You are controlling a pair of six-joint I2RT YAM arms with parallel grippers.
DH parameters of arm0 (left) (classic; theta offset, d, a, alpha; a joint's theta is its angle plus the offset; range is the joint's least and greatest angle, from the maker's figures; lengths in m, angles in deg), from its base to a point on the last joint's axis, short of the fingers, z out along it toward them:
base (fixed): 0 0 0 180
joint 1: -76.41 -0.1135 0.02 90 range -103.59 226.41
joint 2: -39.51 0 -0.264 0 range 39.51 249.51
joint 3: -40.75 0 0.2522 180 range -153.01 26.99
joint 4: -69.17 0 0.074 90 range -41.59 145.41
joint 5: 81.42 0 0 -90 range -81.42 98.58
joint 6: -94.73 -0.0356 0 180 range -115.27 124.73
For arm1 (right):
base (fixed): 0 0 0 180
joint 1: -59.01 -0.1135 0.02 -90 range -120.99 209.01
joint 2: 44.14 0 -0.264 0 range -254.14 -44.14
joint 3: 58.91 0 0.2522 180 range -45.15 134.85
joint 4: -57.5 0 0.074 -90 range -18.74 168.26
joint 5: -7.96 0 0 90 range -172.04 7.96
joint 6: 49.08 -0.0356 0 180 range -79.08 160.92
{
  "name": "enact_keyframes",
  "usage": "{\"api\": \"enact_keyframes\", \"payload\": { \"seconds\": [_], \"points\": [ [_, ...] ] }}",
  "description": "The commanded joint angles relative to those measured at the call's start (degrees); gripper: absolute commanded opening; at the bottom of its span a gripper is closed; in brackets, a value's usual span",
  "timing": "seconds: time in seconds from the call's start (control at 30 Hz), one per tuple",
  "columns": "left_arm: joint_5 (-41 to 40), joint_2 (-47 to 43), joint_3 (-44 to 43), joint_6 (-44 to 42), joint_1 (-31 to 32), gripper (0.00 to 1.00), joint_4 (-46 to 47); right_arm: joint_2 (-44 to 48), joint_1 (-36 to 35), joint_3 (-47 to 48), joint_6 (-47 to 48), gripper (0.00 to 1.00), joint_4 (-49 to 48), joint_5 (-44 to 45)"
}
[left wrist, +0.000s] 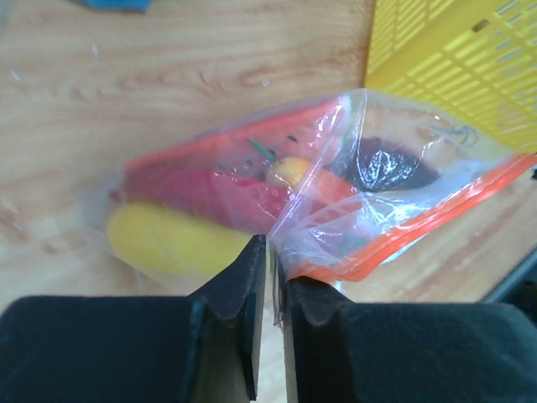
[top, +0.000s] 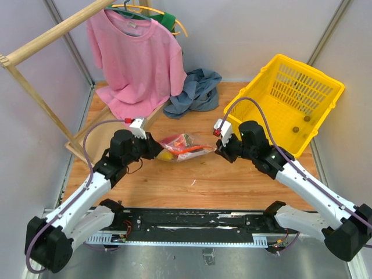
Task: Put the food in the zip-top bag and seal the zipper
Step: Place the zipper food storage bag at the center of the board.
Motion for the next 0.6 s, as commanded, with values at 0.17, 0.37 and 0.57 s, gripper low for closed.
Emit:
{"api": "enact_keyframes", "payload": {
  "seconds": [0.17, 0.37, 0.57],
  "points": [
    [2.7, -16.8, 9.1, 13.3, -0.3, 0.52, -5.0, 6.0, 0.6, -6.7, -10.3, 0.4, 1.3, -11.9],
    [-5.6, -25.2, 5.9, 12.9, -0.3, 0.83, -11.9, 10.6, 0.7, -4.9, -11.3, 0.63, 2.6, 0.3],
    [-11.4, -27.1, -2.6, 9.7, -0.3, 0.96, -17.3, 20.4, 0.7, -2.4, -11.2, 0.88, 5.0, 17.4]
  ]
}}
